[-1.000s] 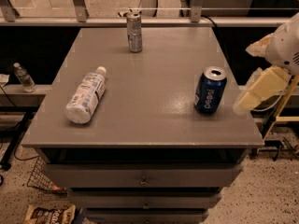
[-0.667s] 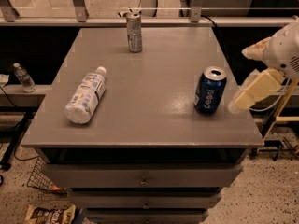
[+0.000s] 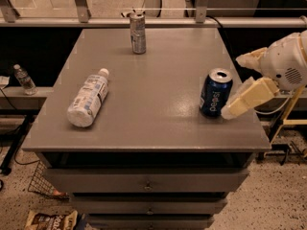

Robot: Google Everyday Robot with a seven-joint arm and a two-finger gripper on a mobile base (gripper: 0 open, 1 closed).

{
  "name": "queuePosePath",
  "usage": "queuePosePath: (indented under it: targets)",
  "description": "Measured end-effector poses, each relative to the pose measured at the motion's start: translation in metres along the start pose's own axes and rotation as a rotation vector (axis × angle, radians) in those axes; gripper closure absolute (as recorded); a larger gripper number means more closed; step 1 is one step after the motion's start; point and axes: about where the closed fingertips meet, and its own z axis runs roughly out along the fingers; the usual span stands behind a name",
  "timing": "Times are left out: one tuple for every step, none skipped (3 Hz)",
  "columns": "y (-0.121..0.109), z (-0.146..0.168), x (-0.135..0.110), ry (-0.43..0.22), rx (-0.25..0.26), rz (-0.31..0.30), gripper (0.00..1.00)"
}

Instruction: Move pepsi can near blue plastic bottle

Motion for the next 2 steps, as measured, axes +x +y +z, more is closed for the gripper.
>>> queuePosePath:
  targets:
    - [0.000,0.010,-0.003,-0.023,-0.014,0.000,0.00]
    - [-0.003,0.020,-0.005,-0.038,-0.032,-0.006,0.00]
